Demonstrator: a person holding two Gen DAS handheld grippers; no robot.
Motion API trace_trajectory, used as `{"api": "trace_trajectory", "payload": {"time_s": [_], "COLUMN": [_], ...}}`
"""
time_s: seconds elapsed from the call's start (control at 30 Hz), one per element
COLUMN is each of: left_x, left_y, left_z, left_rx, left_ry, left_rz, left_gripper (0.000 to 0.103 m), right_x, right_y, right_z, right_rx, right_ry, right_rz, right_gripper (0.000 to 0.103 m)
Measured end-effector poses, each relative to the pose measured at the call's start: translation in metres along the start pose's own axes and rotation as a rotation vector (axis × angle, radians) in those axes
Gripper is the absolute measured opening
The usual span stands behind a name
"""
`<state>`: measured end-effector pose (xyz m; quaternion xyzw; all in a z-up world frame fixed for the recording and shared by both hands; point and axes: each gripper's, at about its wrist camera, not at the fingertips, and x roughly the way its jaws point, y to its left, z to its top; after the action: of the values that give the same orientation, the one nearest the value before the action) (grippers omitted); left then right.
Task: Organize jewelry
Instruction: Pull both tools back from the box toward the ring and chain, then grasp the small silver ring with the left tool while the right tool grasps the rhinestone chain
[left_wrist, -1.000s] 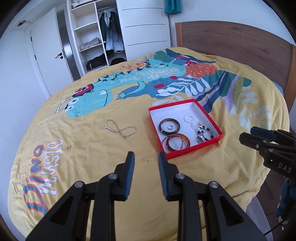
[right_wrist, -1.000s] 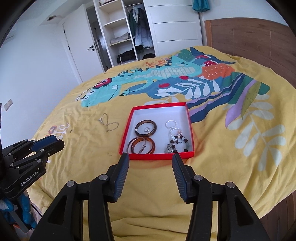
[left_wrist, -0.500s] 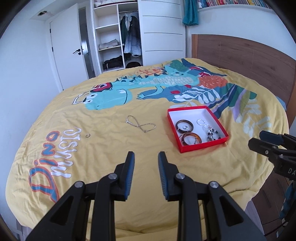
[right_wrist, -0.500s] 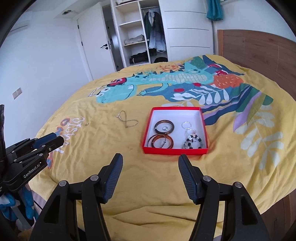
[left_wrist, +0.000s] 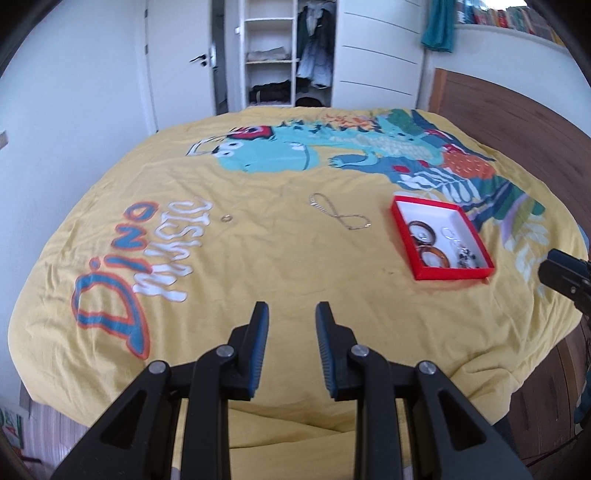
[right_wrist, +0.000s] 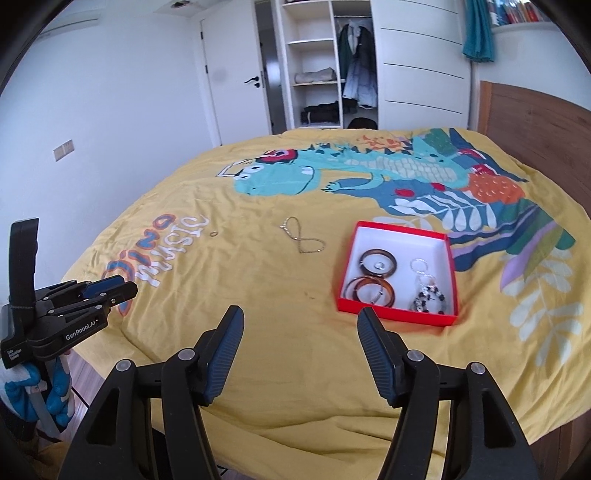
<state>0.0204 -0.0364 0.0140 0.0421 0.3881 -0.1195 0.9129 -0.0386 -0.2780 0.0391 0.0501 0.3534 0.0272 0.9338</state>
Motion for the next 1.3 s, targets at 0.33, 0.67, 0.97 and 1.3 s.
{"api": "trace_trajectory", "payload": {"time_s": [0.33,0.67,0.97,1.3], "left_x": [0.029,0.076,0.124,0.181], "left_y": [0.038,0.047,0.072,0.111], "left_z": [0.019,0.046,0.076,0.083], "left_rx": [-0.073,-0.108,-0.153,-0.228], "left_ry": [0.054,0.103,0.119,0.182], "left_rz": [0.068,0.102,0.150,0.154], "left_gripper": [0.025,0.025,0.025,0.025], "right_x": [0.042,0.102,0.162,0.225], "right_y": [0.002,0.004,0.001,-0.008], "right_z": [0.029,0.055,0.079,0.097], "right_rx": [-0.001,-0.025,-0.044,-0.038], "right_ry": [0.022,0.064,0.091,0.118], "right_rz": [0.049,0.091,0.136,0.158], "right_gripper": [0.063,0.063,0.063,0.063]}}
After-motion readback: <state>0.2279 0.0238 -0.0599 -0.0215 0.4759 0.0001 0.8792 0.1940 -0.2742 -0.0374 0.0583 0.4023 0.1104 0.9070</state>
